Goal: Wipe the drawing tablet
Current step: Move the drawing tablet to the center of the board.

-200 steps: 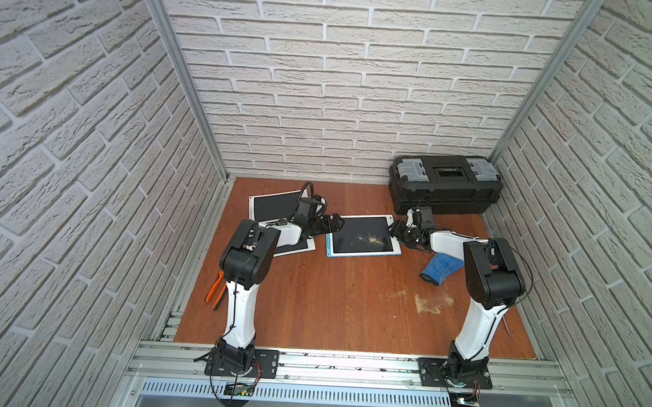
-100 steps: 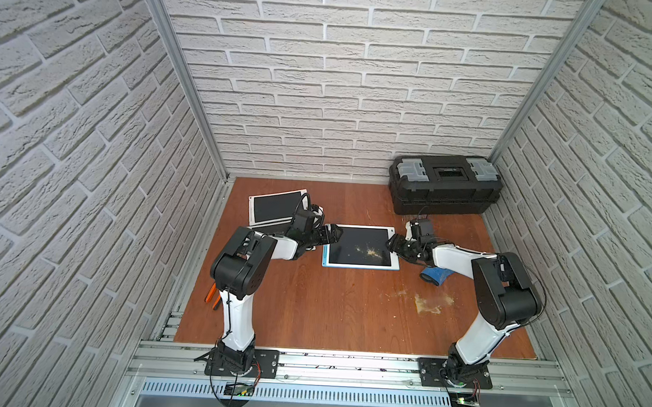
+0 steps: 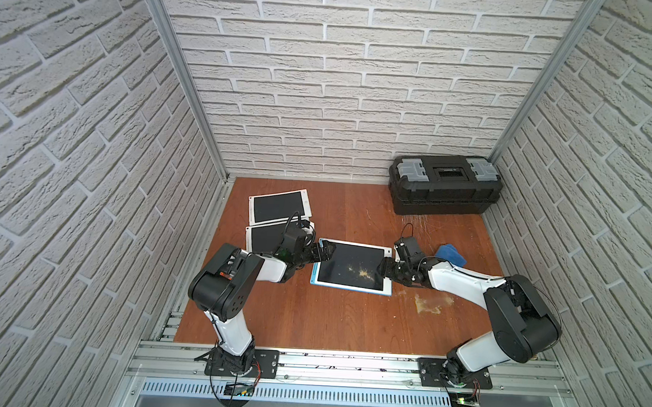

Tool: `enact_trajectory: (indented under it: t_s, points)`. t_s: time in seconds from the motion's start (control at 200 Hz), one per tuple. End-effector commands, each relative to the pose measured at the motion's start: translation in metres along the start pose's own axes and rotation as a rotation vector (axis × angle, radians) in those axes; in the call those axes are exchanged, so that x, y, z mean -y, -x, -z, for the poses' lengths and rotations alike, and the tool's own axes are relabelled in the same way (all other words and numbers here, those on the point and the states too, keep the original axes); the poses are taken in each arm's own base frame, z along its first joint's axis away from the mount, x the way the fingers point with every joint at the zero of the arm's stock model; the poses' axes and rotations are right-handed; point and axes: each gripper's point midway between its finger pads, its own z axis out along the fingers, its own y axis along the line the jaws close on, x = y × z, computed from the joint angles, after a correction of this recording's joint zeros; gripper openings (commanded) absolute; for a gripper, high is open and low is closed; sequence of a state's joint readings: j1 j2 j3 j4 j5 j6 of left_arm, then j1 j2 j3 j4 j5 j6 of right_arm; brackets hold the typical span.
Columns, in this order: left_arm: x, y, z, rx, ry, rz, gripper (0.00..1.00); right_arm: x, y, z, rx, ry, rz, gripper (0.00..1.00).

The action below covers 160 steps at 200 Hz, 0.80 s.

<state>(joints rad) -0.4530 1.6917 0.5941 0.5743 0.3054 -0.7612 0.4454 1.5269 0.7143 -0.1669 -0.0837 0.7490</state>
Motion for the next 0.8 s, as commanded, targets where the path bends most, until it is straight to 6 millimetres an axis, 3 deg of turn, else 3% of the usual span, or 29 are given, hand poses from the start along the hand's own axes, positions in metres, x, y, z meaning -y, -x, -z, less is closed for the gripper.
enact_trajectory:
  t_s: [0.0, 0.215, 0.41, 0.605, 0.795]
  points:
    - [0.005, -0.093, 0.016, -0.302, -0.024, 0.105, 0.97, -0.033, -0.040, -0.005, -0.125, 0.139, 0.019, 0.65]
    - [0.002, -0.113, 0.049, -0.311, 0.028, 0.074, 0.97, -0.037, -0.074, -0.022, -0.192, 0.128, 0.054, 0.65]
    - [0.002, -0.120, 0.066, -0.305, 0.055, 0.052, 0.98, -0.045, -0.101, -0.035, -0.241, 0.132, 0.065, 0.65]
    - [-0.003, -0.127, 0.077, -0.311, 0.074, 0.051, 0.98, -0.050, -0.121, -0.035, -0.268, 0.123, 0.085, 0.65]
    - [-0.004, -0.122, 0.084, -0.300, 0.101, 0.022, 0.98, -0.055, -0.127, -0.023, -0.269, 0.134, 0.090, 0.66]
